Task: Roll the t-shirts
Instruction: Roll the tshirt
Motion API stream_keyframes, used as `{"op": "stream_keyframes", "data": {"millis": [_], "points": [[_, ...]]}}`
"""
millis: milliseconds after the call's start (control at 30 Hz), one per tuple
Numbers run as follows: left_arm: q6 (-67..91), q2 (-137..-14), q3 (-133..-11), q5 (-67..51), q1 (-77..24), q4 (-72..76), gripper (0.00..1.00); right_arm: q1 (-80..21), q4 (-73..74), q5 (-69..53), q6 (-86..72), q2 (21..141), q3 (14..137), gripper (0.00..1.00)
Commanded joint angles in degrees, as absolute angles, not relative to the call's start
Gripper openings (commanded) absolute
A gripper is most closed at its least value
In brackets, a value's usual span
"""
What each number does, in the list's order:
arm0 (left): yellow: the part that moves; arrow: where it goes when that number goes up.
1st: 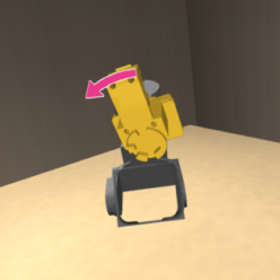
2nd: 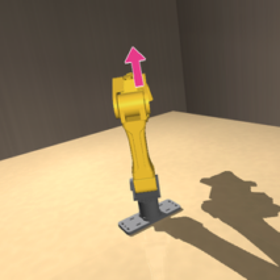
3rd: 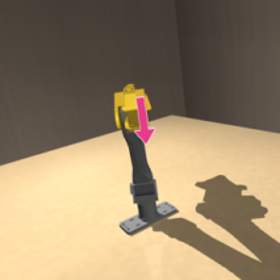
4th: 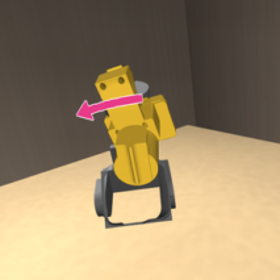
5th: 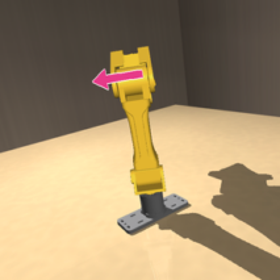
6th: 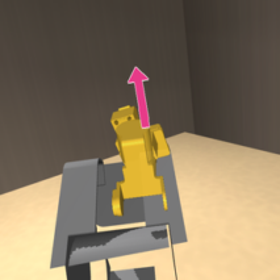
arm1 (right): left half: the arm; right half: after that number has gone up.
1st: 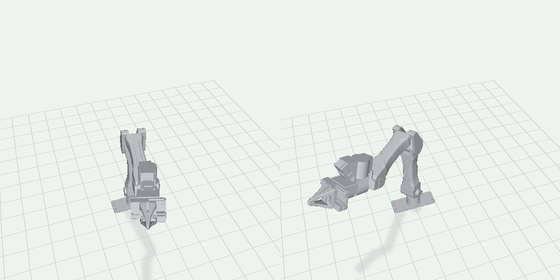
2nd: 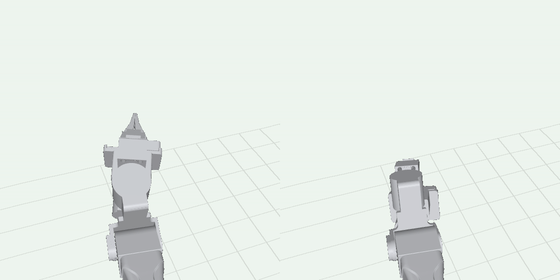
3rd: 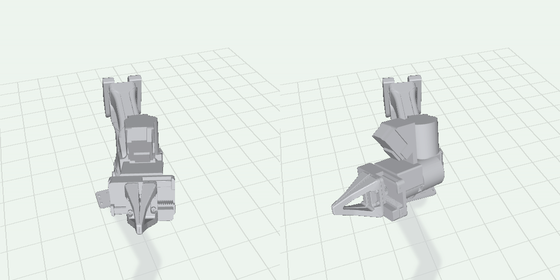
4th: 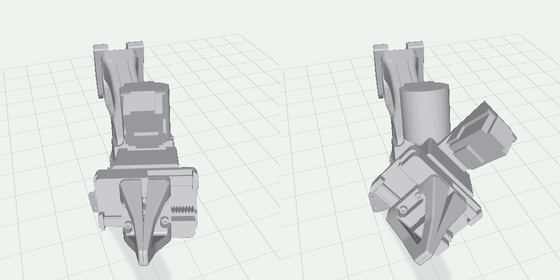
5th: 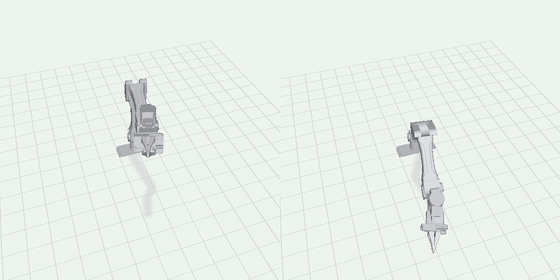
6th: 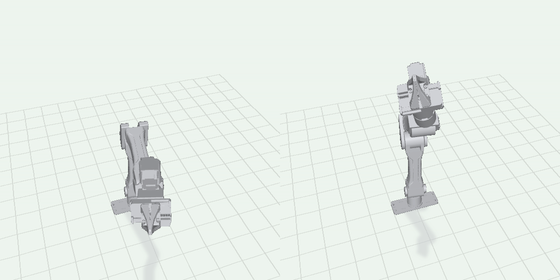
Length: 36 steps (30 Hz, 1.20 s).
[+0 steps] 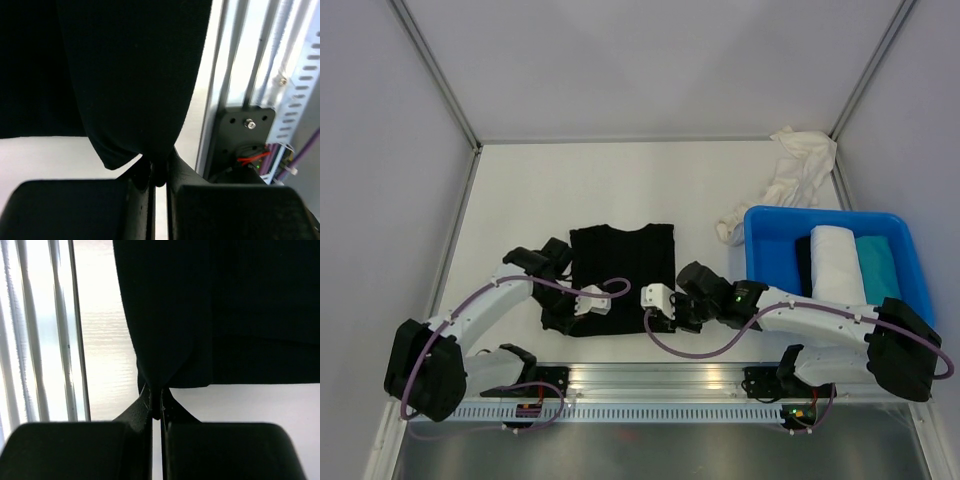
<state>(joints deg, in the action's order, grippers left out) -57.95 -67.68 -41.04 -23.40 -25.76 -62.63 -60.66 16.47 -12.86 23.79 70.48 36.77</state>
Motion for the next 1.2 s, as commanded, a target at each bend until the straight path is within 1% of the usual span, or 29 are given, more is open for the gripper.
{"op": "stream_keyframes", "data": {"millis": [0,167,300,433,500,533,567,700,733,800,833,867,967,1000,1033,1167], "points": [[-67.5,-68.6,-44.5,-26.5,-24.3,-72.1,0.02,-55.6,23.4,-28.8,23.8,69.7,39.5,0.0],[-69.7,-74.5,-46.7,-26.3,-23.1,-73.0,0.03,-45.8,24.1,-36.5,23.0,74.5,41.7,0.0],[-68.6,-80.6,-49.3,-26.9,-20.9,-70.1,0.08,-38.0,24.2,-41.7,21.2,80.5,43.9,0.0],[-65.6,-86.4,-53.1,-28.3,-19.7,-68.0,0.12,-34.8,24.4,-42.6,19.3,88.1,46.9,0.0],[-65.0,-87.5,-53.8,-28.5,-19.0,-67.7,0.18,-33.8,24.2,-43.8,18.7,89.8,48.1,0.0],[-64.4,-88.1,-54.1,-28.3,-18.7,-67.4,0.24,-33.4,23.8,-43.9,18.5,90.2,48.3,0.0],[-64.0,-88.7,-54.3,-28.1,-18.4,-67.2,0.34,-33.0,23.6,-43.9,18.2,90.4,48.4,0.0],[-63.5,-87.0,-55.2,-29.4,-15.1,-67.1,0.55,-31.4,23.8,-44.8,17.8,91.5,49.1,0.0],[-63.5,-86.1,-55.5,-30.1,-14.6,-67.1,0.56,-31.1,23.8,-45.0,17.7,91.8,49.4,0.0],[-62.8,-82.6,-55.5,-33.3,-13.9,-66.5,0.74,-31.0,23.6,-45.4,17.5,92.0,49.4,0.0],[-60.8,-81.3,-55.2,-34.6,-13.9,-66.0,0.75,-31.0,23.2,-45.4,17.2,92.1,49.2,0.0],[-60.0,-80.2,-54.7,-37.8,-13.9,-64.6,0.91,-31.0,22.8,-45.6,17.0,92.1,49.1,0.0],[-53.9,-76.5,-50.8,-41.1,-14.0,-60.0,0.93,-31.0,22.1,-45.9,16.3,92.4,49.0,0.0],[-51.8,-75.0,-48.5,-41.5,-14.0,-57.5,0.96,-31.0,22.1,-45.8,16.1,92.4,49.0,0.0],[-50.5,-74.4,-47.2,-41.8,-14.0,-55.8,0.97,-31.0,21.9,-45.8,15.8,92.5,49.0,0.0],[-46.7,-71.4,-42.4,-41.4,-15.4,-50.5,0.97,-31.0,21.4,-45.5,15.0,92.5,49.0,0.0]]}}
